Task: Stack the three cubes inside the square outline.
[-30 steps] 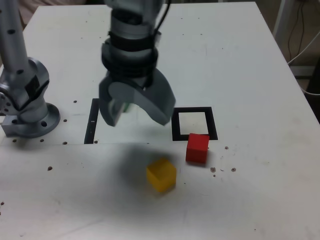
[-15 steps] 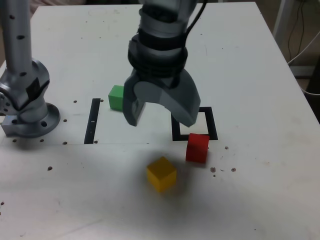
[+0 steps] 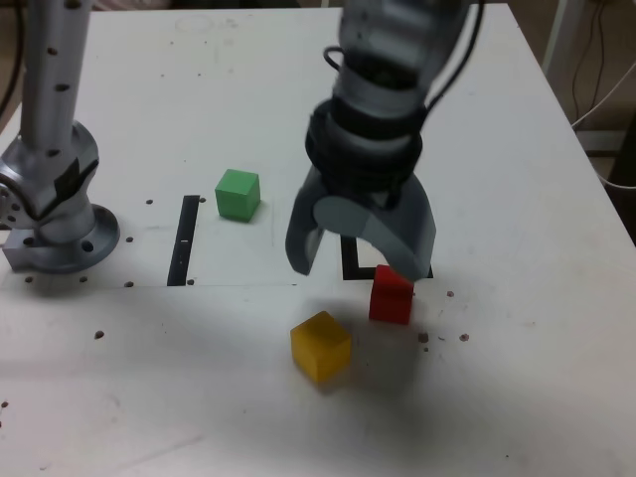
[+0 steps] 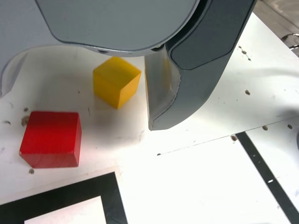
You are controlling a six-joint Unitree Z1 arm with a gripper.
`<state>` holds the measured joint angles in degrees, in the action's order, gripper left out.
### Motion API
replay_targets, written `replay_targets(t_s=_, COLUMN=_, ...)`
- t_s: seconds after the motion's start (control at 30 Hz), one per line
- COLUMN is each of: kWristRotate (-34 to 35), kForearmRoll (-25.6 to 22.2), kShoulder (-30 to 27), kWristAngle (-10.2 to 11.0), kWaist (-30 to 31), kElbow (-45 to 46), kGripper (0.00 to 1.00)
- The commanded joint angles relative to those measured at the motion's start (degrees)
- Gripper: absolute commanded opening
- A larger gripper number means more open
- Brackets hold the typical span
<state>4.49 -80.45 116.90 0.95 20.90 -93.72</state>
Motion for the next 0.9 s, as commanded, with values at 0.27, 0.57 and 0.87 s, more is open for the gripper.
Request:
replay_targets(t_s=0.27, kWristRotate=-0.9, kForearmRoll=0.4, kShoulder=4.2, kWristAngle=0.6, kWaist=-0.2, kElbow=-2.7, kGripper=0.99)
replay_targets(t_s=0.57, kWristRotate=-1.2, kForearmRoll=0.6, kShoulder=7.7, kWristAngle=0.8, kWaist=-1.2, kElbow=-4.6, kGripper=0.99)
replay_targets(t_s=0.87, kWristRotate=-1.6, kForearmRoll=0.9, kShoulder=10.2, kWristAngle=0.8, kWaist=-2.0, kElbow=-5.5, kGripper=0.95)
